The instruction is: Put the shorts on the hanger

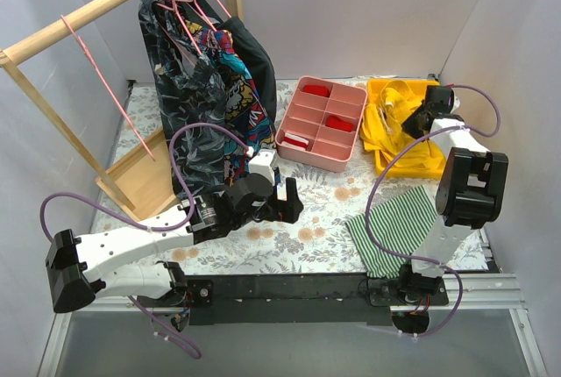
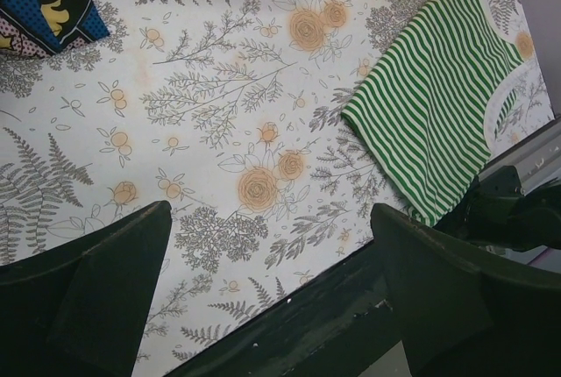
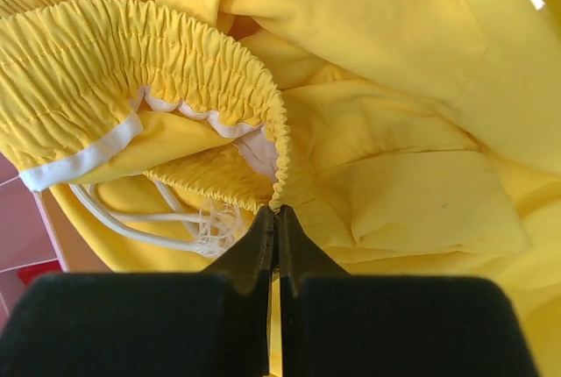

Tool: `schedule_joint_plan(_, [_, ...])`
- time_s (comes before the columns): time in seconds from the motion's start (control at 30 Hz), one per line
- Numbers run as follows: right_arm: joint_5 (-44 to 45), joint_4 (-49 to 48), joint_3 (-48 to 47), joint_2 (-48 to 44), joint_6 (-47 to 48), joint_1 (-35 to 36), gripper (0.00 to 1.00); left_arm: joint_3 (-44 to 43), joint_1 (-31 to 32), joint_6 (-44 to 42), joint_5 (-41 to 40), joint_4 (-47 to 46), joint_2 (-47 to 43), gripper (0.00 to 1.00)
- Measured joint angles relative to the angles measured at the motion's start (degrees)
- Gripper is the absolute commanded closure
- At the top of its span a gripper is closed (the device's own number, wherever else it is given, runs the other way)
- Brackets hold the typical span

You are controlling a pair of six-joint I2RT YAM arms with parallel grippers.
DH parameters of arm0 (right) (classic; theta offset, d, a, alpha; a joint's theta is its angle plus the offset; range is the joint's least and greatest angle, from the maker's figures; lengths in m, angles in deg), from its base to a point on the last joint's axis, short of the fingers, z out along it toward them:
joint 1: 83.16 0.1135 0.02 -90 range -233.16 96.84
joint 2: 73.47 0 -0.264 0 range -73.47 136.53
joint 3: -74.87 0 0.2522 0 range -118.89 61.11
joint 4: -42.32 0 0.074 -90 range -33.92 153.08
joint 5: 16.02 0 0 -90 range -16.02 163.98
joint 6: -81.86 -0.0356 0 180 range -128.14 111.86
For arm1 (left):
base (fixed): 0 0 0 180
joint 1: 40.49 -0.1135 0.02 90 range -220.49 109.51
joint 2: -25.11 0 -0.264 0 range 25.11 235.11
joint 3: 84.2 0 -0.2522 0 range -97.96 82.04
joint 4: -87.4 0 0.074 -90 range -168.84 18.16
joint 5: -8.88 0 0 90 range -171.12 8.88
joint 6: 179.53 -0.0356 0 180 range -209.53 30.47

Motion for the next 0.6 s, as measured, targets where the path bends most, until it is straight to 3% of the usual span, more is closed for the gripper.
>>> schedule_joint_plan(0.27, [11.02,11.52,-10.19,-6.14,7.63,5.84,0.99,0.0,0.0,0.42,-1.95,0.0,0.26,0.02])
schedule_joint_plan(0.47, [17.53,19.87,-26.14,-14.88,15.3,17.22,0.99,-2.25,-0.61,1.73,-3.89,1.99,2.54,0.02])
schedule_joint_plan(0.6, [16.37,24.46,-37.66,-17.27,19.41,22.86,0.99,-5.42,-2.8,2.64,-4.61,3.63,3.63,0.02])
